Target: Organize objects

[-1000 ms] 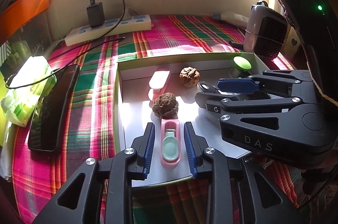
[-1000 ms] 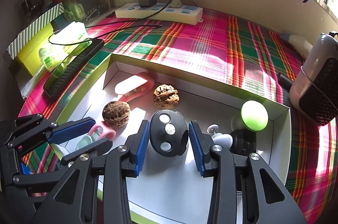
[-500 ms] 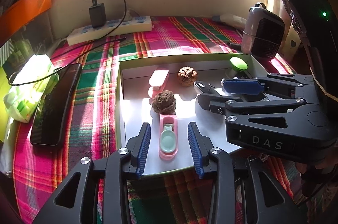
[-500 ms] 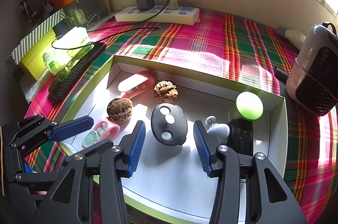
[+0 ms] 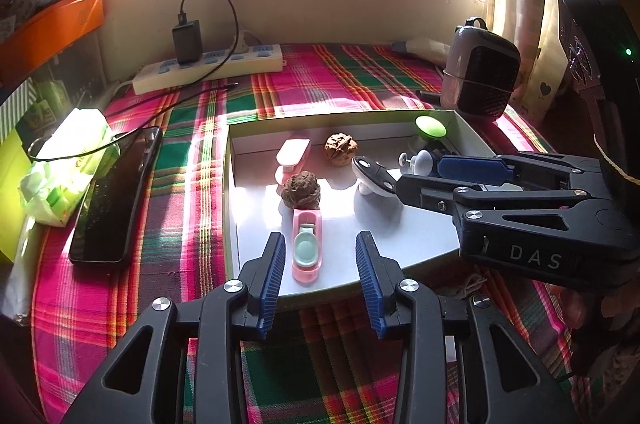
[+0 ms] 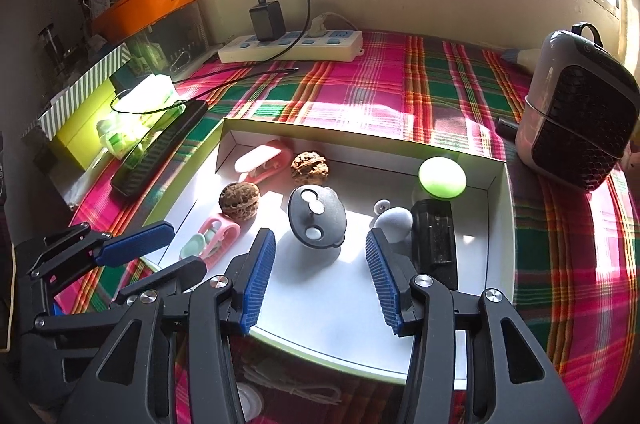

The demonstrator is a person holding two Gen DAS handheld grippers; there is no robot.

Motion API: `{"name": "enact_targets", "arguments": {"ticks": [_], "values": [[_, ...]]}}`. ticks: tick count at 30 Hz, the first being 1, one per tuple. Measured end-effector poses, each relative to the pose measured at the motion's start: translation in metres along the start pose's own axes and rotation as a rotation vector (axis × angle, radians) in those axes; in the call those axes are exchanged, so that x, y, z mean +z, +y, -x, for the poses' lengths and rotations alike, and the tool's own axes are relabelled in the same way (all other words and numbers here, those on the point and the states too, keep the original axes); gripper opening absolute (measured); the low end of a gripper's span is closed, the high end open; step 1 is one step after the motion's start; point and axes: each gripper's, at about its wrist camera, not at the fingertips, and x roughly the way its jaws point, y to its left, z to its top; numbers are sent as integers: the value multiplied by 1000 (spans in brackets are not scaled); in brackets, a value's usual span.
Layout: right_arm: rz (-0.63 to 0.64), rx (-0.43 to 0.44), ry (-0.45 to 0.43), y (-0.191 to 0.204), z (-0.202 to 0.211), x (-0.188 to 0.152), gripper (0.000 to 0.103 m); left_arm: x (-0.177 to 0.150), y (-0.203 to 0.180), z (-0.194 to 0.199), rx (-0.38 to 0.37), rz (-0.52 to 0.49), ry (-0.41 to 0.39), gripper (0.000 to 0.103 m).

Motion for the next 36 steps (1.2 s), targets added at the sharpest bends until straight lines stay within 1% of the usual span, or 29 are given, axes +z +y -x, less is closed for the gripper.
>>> {"name": "enact_targets", "arguments": {"ticks": [13, 17, 23, 27, 31, 36], "values": [[-13, -32, -52, -5, 32, -24, 49, -14, -10, 20, -28, -6, -14, 35], [-20, -29, -69, -6, 42, -33, 49, -21, -11, 26, -36, -1, -13, 35], [-30, -32, -82, -7, 50, -47, 49, -33, -19, 30, -86, -12, 1, 35], [-13, -54, -91, -4, 54, -56, 49, -40, -26, 29, -132, -19, 19, 35], [-17, -70, -115, -5, 61, -63, 49, -46, -34, 27, -155, -30, 36, 35], [-37, -74, -113, -10, 63, -71, 49, -48, -44, 22, -181, -47, 50, 36]]}}
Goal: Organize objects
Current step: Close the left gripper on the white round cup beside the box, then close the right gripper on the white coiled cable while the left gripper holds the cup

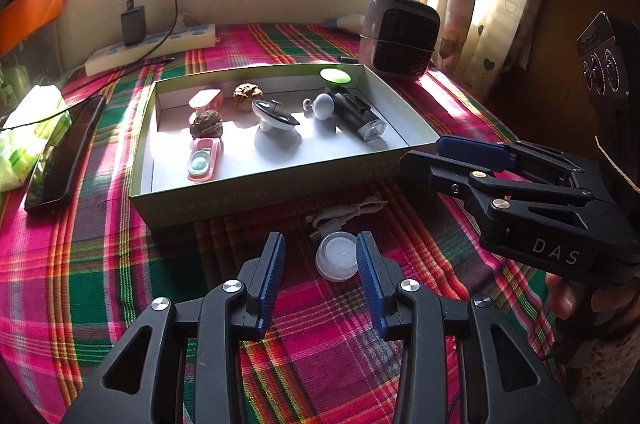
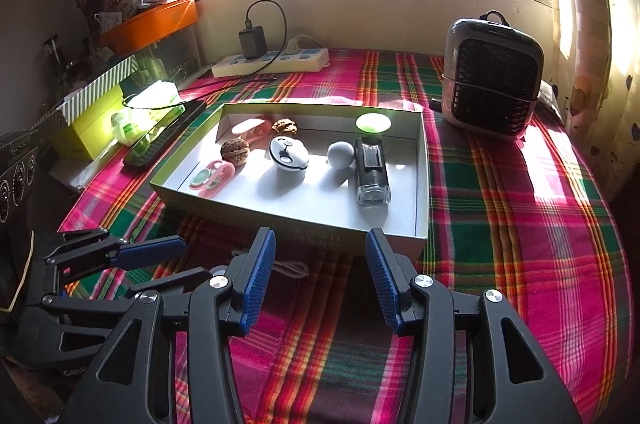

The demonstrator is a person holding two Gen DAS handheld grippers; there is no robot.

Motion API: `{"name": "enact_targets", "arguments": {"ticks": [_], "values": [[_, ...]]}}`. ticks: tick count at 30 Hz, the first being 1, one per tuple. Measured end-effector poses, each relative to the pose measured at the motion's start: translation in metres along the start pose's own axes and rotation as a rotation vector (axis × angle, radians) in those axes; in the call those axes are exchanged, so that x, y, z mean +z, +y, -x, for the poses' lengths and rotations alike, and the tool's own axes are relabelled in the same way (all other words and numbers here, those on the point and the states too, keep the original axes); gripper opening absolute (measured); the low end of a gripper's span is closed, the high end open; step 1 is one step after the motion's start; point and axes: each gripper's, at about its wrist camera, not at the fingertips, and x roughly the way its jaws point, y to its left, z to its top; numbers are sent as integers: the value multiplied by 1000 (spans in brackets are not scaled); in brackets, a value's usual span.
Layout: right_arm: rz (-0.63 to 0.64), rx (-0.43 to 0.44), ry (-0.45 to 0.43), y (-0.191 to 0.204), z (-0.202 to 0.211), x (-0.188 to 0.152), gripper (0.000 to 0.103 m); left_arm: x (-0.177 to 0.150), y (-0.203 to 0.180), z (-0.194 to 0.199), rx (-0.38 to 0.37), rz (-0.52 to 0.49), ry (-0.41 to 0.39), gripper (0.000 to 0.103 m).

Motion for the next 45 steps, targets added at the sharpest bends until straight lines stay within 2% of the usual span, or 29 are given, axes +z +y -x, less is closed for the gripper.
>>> {"name": "enact_targets", "arguments": {"ticks": [15, 27, 33, 40, 45], "values": [[-25, 1, 17, -7, -4, -9, 49, -1, -10, -19, 1, -22, 45, 37], [-26, 3, 37, -6, -9, -11, 49, -1, -4, -22, 20, -7, 40, 36], [-12, 1, 55, -5, -13, -12, 49, -2, 3, -20, 26, 14, 31, 27], [-2, 8, 68, -4, -17, -12, 49, -3, 15, -15, 40, 43, 20, 27], [13, 58, 91, 2, -26, -10, 49, -5, 26, -11, 53, 59, 18, 27]]}}
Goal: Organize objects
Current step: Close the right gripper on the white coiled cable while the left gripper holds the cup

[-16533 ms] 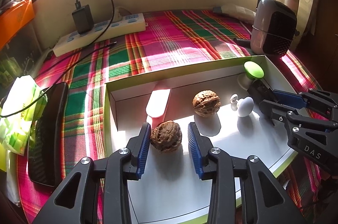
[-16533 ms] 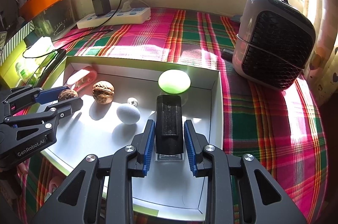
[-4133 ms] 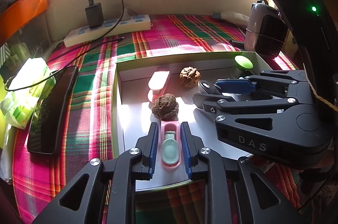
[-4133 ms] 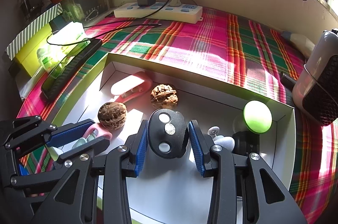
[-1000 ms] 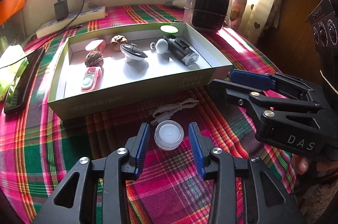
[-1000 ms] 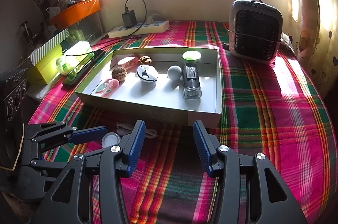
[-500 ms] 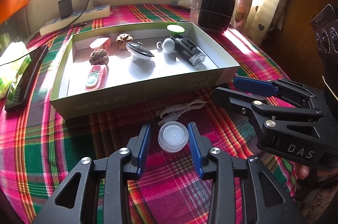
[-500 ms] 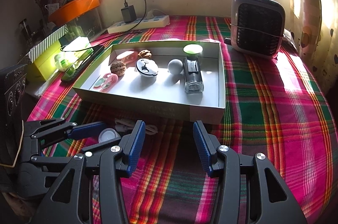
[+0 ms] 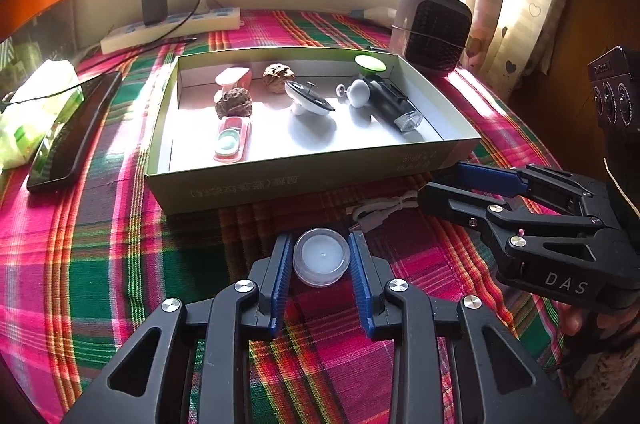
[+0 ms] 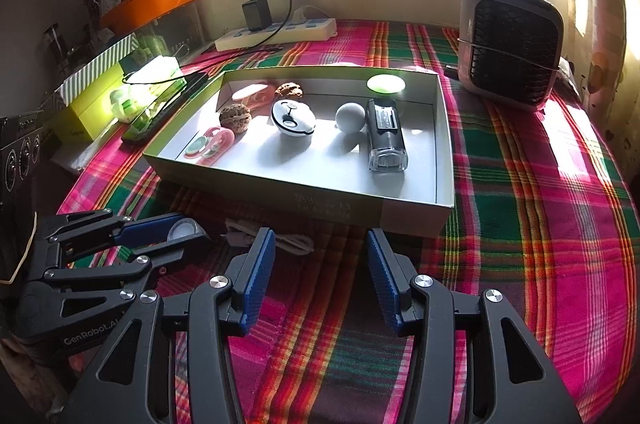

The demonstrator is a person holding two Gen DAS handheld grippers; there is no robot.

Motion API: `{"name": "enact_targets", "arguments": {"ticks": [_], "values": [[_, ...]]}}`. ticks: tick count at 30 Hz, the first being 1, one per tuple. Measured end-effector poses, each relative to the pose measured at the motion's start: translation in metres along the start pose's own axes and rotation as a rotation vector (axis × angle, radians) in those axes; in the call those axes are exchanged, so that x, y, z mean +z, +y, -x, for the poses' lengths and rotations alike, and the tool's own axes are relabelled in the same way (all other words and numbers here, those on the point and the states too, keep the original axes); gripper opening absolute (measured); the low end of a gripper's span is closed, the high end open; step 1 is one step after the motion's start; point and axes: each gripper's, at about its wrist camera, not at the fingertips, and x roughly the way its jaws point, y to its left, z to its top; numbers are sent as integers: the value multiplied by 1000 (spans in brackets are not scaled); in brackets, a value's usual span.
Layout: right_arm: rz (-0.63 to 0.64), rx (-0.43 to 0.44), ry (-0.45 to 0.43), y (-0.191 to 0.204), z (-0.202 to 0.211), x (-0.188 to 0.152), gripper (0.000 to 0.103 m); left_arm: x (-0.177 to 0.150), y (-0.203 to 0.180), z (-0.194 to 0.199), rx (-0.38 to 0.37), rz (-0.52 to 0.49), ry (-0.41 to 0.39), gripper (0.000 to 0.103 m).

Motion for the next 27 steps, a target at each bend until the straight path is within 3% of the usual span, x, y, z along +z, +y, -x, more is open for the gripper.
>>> {"name": "enact_targets", "arguments": {"ticks": [18, 27], "values": [[130, 34, 78, 26, -18, 0, 49, -3, 26, 5, 18, 52, -14, 27], [188, 134, 126, 36, -10, -9, 49, -4, 31, 6, 10, 65, -17, 27]]}}
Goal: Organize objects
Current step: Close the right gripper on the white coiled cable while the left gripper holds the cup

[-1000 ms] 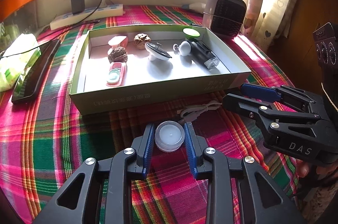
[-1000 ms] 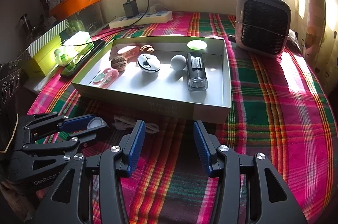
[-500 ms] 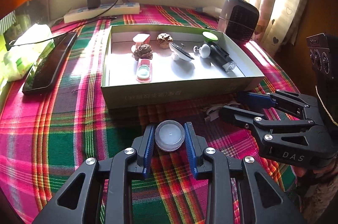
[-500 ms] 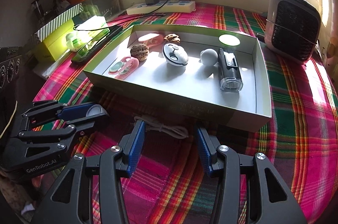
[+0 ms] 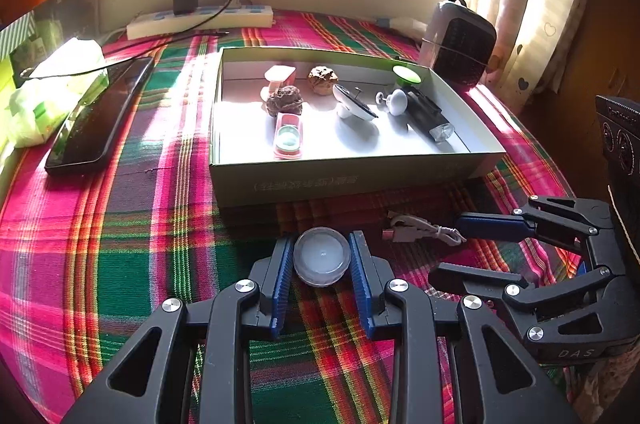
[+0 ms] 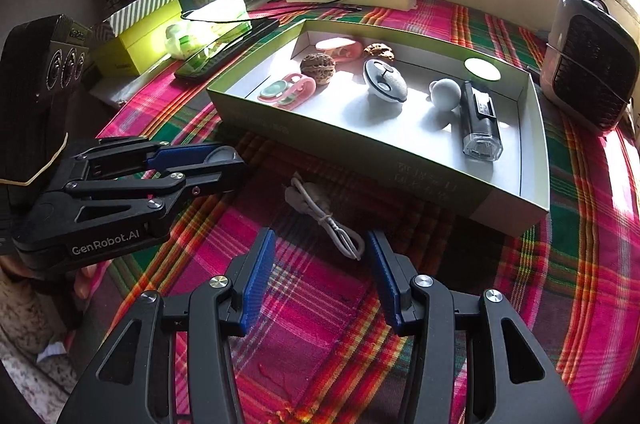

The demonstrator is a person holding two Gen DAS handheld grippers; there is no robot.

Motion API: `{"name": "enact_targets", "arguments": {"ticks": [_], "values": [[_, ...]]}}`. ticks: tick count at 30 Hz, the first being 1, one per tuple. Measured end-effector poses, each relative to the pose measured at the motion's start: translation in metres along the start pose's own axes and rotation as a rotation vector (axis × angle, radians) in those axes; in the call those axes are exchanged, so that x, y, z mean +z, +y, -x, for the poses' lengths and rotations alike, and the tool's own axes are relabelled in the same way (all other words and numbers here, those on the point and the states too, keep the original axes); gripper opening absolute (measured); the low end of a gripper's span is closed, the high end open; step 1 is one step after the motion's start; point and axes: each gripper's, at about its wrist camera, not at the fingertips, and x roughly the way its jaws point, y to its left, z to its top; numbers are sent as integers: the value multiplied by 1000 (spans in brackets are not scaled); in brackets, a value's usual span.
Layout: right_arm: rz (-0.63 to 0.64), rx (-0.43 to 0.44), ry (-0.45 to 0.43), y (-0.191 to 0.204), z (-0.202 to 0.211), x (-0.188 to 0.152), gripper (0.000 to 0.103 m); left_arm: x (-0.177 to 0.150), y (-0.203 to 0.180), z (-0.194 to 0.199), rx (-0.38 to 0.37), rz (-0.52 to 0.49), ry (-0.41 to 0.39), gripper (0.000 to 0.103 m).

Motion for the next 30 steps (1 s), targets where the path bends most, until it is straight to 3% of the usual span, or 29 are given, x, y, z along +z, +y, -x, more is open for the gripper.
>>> {"name": "enact_targets", "arguments": {"ticks": [6, 16, 27, 30], "values": [[-28, -54, -9, -3, -5, 5, 49, 0, 0, 0, 1, -1, 0, 27], [57, -137, -15, 11, -16, 11, 49, 0, 0, 0, 1, 0, 0, 27], [67, -160, -47, 14, -17, 11, 48, -1, 0, 0, -1, 2, -1, 27], [64, -145, -50, 14, -17, 11, 42, -1, 0, 0, 1, 1, -1, 27]]}}
